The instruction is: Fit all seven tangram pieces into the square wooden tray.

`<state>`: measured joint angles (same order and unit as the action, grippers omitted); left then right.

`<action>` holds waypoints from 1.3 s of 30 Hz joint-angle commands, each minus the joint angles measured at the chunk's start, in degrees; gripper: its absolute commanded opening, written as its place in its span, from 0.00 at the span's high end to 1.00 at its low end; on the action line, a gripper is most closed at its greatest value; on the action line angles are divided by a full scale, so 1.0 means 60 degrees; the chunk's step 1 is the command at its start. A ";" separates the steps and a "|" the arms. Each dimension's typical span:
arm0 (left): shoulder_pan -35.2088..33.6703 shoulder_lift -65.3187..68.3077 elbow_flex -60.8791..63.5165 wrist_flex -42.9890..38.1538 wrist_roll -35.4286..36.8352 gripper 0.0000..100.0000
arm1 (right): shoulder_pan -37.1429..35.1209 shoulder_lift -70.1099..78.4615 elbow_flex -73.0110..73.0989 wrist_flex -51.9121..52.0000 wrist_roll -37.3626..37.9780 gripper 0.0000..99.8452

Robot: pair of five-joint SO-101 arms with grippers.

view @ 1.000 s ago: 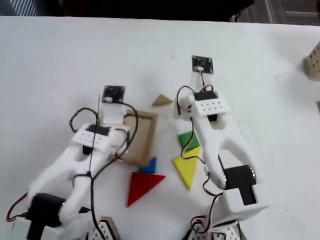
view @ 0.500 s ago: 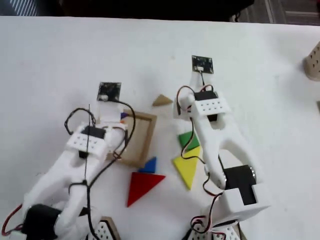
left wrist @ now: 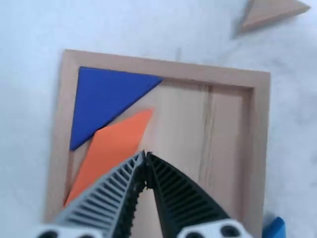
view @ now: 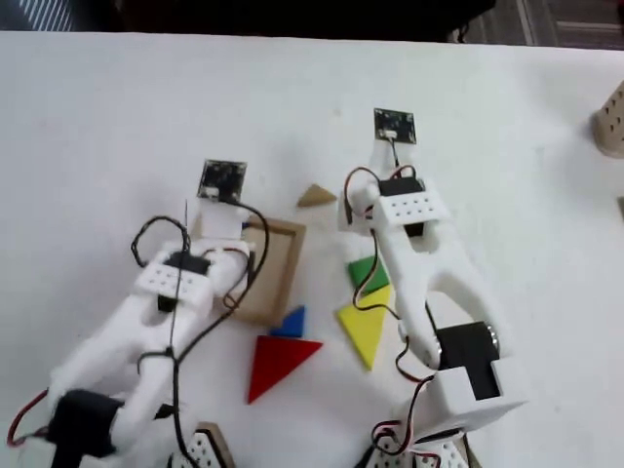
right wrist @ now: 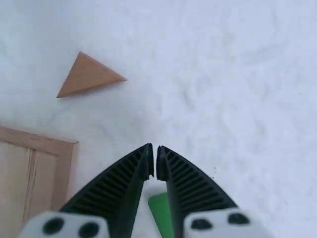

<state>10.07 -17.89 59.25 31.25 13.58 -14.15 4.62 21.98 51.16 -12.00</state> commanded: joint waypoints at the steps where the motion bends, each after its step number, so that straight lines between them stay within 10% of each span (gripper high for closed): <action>1: -0.0549 0.1062 -0.1070 -0.0220 -0.0176 0.98 | -0.0066 -0.0051 -0.0059 -0.0081 0.0117 0.98; 20: -0.1766 0.1106 -0.1656 0.1070 -0.0190 0.98 | -0.0066 -0.0037 -0.0059 -0.0095 0.0117 0.98; 39: -0.1780 -0.3612 0.0527 0.1201 -0.1875 0.98 | -0.0740 -0.1282 0.0396 0.1502 0.0117 0.98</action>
<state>0.13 -37.32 63.21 38.37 2.95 -16.79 1.80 23.56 59.16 -12.00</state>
